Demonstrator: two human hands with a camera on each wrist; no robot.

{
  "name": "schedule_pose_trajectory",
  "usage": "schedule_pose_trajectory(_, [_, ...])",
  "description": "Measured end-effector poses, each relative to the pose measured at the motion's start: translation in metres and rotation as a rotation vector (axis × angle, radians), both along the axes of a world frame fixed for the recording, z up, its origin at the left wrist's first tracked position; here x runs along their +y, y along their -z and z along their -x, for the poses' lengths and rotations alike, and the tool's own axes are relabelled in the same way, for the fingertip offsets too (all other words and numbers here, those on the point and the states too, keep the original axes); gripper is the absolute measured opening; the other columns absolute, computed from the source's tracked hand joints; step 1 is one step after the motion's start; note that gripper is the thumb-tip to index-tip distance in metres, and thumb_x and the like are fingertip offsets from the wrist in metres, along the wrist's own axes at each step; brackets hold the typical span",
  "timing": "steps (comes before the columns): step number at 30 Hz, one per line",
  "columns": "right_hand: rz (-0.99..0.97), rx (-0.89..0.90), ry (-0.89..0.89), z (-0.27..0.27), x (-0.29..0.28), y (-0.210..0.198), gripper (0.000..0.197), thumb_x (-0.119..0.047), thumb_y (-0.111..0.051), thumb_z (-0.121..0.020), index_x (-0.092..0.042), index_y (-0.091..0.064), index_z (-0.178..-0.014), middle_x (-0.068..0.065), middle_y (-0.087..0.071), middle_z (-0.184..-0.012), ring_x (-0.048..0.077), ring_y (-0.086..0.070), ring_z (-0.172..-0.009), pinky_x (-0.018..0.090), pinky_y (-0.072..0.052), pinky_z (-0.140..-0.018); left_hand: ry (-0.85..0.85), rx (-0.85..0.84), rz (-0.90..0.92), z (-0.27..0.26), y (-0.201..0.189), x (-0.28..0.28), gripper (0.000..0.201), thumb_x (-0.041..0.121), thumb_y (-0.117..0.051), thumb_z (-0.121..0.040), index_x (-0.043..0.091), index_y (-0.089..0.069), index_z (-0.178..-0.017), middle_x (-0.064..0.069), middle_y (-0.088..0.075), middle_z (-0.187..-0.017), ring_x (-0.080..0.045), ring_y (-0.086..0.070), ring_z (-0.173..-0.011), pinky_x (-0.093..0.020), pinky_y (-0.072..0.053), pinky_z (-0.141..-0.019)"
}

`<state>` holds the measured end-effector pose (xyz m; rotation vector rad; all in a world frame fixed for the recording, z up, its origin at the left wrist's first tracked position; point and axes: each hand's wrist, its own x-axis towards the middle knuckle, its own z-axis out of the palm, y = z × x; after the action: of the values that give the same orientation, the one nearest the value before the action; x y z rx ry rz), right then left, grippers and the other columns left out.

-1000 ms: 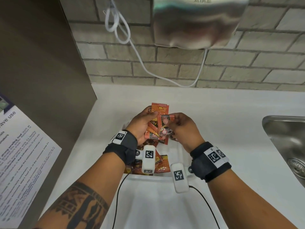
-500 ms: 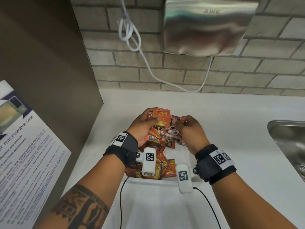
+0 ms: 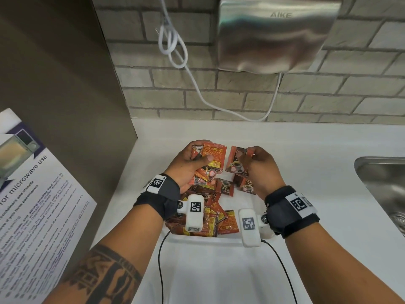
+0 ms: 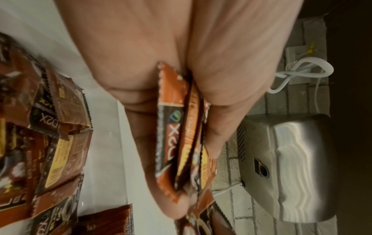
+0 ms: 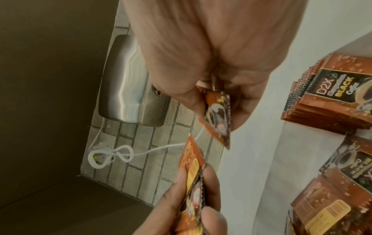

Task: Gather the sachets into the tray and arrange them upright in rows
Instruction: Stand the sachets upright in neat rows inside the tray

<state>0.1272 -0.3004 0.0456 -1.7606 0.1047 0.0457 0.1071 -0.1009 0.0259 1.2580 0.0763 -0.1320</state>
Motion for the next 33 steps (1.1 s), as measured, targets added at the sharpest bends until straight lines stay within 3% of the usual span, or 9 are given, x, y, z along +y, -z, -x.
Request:
schedule_pose_trajectory(5, [-0.329,0.105,-0.080,0.003,0.002,-0.011,0.004,-0.006,-0.050,-0.099,-0.005,-0.049,-0.104,0.013,-0.073,-0.091,0.028,-0.074,-0.086,0.043,-0.057,-0.082,-0.006,-0.024,-0.017,0.000,0.003,-0.004,0.045,-0.002,-0.073,-0.086,0.018,-0.060,-0.124,-0.024,-0.062,-0.131,-0.044,-0.059,-0.122,-0.061,-0.047,-0.102])
schedule_pose_trajectory(8, [-0.160,0.069,-0.236,0.008,0.003,-0.013,0.036,-0.020,-0.072,-0.092,-0.006,-0.052,-0.119,0.005,-0.067,-0.091,0.015,-0.070,-0.080,0.032,-0.060,-0.076,0.005,-0.045,-0.041,0.002,0.001,-0.013,0.047,0.008,-0.082,-0.076,0.023,-0.065,-0.117,-0.023,-0.062,-0.131,-0.042,-0.059,-0.123,-0.061,-0.046,-0.105])
schedule_pose_trajectory(11, [-0.063,0.013,-0.252,0.006,-0.001,-0.010,0.031,-0.022,-0.079,-0.086,-0.013,-0.066,-0.112,0.004,-0.076,-0.097,0.022,-0.074,-0.088,0.037,-0.061,-0.078,0.011,-0.041,-0.017,0.003,0.000,-0.019,0.045,0.014,-0.083,-0.079,0.021,-0.064,-0.119,-0.024,-0.065,-0.128,-0.043,-0.060,-0.122,-0.059,-0.046,-0.106])
schedule_pose_trajectory(18, [0.161,-0.491,-0.163,0.005,-0.017,-0.005,0.015,-0.004,-0.078,-0.082,-0.017,-0.071,-0.085,-0.002,-0.067,-0.092,0.009,-0.063,-0.087,0.017,-0.048,-0.078,0.017,0.167,0.205,0.002,-0.006,-0.019,0.037,0.013,-0.062,-0.096,0.010,-0.052,-0.132,-0.029,-0.068,-0.114,-0.041,-0.068,-0.085,-0.044,-0.059,-0.061])
schedule_pose_trajectory(21, [0.282,-0.562,-0.260,0.006,-0.021,0.010,0.026,0.011,-0.074,-0.077,-0.016,-0.074,-0.078,-0.004,-0.057,-0.095,0.010,-0.061,-0.097,0.024,-0.051,-0.085,0.035,0.150,0.179,0.001,-0.009,-0.023,0.044,0.010,-0.068,-0.090,0.010,-0.054,-0.131,-0.023,-0.067,-0.113,-0.038,-0.067,-0.085,-0.041,-0.058,-0.057])
schedule_pose_trajectory(25, [0.242,-0.512,-0.245,0.008,-0.024,0.014,0.029,0.014,-0.070,-0.079,-0.014,-0.076,-0.082,-0.005,-0.055,-0.097,0.003,-0.058,-0.091,0.010,-0.047,-0.079,0.027,0.103,0.070,-0.004,-0.006,-0.027,0.043,-0.002,-0.072,-0.087,0.013,-0.060,-0.126,-0.022,-0.068,-0.121,-0.037,-0.069,-0.095,-0.042,-0.060,-0.061])
schedule_pose_trajectory(29, [0.069,-0.381,-0.114,0.003,-0.028,0.014,0.037,0.009,-0.057,-0.089,-0.023,-0.068,-0.104,0.000,-0.066,-0.105,0.017,-0.066,-0.095,0.029,-0.055,-0.081,-0.011,0.071,0.037,-0.005,-0.004,-0.030,0.047,-0.005,-0.074,-0.085,0.013,-0.061,-0.126,-0.022,-0.068,-0.122,-0.041,-0.070,-0.103,-0.046,-0.062,-0.066])
schedule_pose_trajectory(31, [-0.147,-0.171,-0.043,0.000,-0.028,0.010,0.021,-0.006,-0.060,-0.096,-0.022,-0.064,-0.109,0.000,-0.067,-0.098,0.022,-0.068,-0.090,0.045,-0.059,-0.082,-0.013,0.045,0.004,-0.005,-0.002,-0.031,0.047,-0.004,-0.075,-0.083,0.014,-0.063,-0.125,-0.022,-0.069,-0.122,-0.043,-0.067,-0.110,-0.048,-0.060,-0.077])
schedule_pose_trajectory(33, [-0.255,-0.006,-0.087,0.001,-0.029,0.003,0.015,-0.021,-0.066,-0.096,-0.017,-0.065,-0.110,0.001,-0.072,-0.096,0.025,-0.072,-0.090,0.047,-0.061,-0.082,0.015,0.023,-0.040,-0.005,-0.002,-0.032,0.044,-0.004,-0.077,-0.082,0.018,-0.066,-0.119,-0.021,-0.069,-0.121,-0.043,-0.066,-0.112,-0.046,-0.059,-0.082])
